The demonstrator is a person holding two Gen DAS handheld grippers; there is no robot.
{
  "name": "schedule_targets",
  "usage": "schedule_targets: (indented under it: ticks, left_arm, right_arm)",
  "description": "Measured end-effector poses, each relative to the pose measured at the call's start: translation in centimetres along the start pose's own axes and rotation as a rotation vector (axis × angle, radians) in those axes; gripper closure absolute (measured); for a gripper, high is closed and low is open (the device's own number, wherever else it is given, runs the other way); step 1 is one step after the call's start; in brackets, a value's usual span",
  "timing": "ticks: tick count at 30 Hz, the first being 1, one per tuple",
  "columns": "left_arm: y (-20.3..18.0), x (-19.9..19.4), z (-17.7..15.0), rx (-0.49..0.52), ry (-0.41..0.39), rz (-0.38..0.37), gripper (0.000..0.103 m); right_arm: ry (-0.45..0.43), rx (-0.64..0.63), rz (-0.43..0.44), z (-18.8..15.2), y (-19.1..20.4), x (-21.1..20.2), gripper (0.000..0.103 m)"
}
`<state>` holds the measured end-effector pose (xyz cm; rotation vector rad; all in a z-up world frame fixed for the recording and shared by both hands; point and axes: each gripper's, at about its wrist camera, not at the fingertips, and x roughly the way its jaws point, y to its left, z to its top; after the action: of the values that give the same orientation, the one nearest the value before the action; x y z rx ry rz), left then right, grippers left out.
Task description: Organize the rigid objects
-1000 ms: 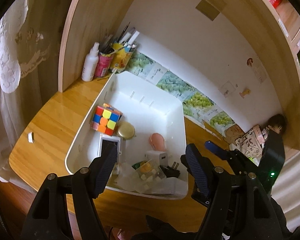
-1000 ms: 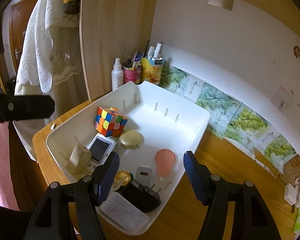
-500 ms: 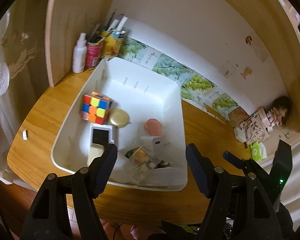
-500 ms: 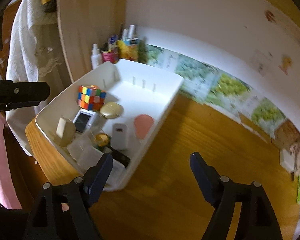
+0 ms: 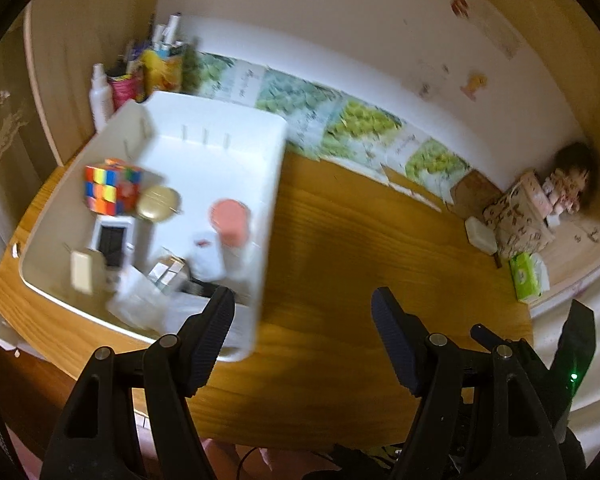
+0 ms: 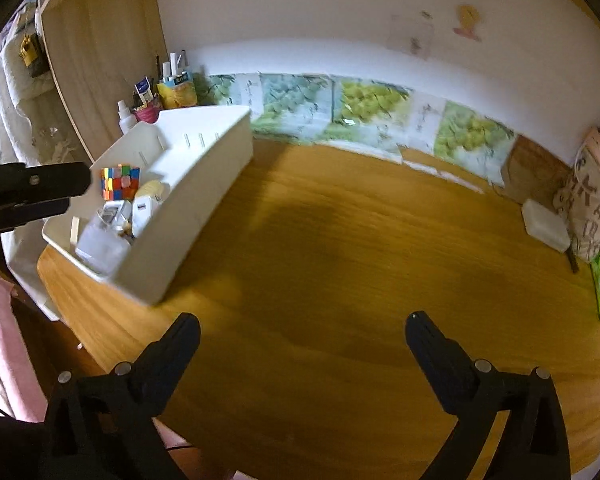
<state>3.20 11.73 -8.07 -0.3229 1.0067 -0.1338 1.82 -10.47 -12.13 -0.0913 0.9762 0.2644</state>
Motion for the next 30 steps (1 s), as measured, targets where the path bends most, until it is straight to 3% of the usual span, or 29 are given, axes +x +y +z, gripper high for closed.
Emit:
schedule_targets:
  ticks: [3,8,15,23,30]
  left_arm:
    - [-3.7,0.9,-0.7,0.033,-0.001,0.043,0.027]
    - [-9.1,1.8,-1.4,0.096,-0.023,0.091,0.014]
    - [-12.8,1.8,-0.3,0.177,-0.061,0.149,0.003]
    - [-14.5,-0.7,2.4,0.247,-0.116,0.101,0.002]
    - [-14.2,-3.8,3.7,0.286,-0.178,0.136,0.002]
  right_arm:
    - [0.011,0.008,0.004,-1.3,-3.0,-0.5,0.000]
    - [0.022,0.062,0.003,-2.2,-8.6,-1.3,0.000]
    - [0.024,0.228,0.011,-1.2,-14.0,-2.9,0.000]
    - [-0.008,0.312,0.019,1.2,-14.4,-5.9,0.000]
    - [-0.001,0.302,0.028,3.8,-12.4,-9.4,0.000]
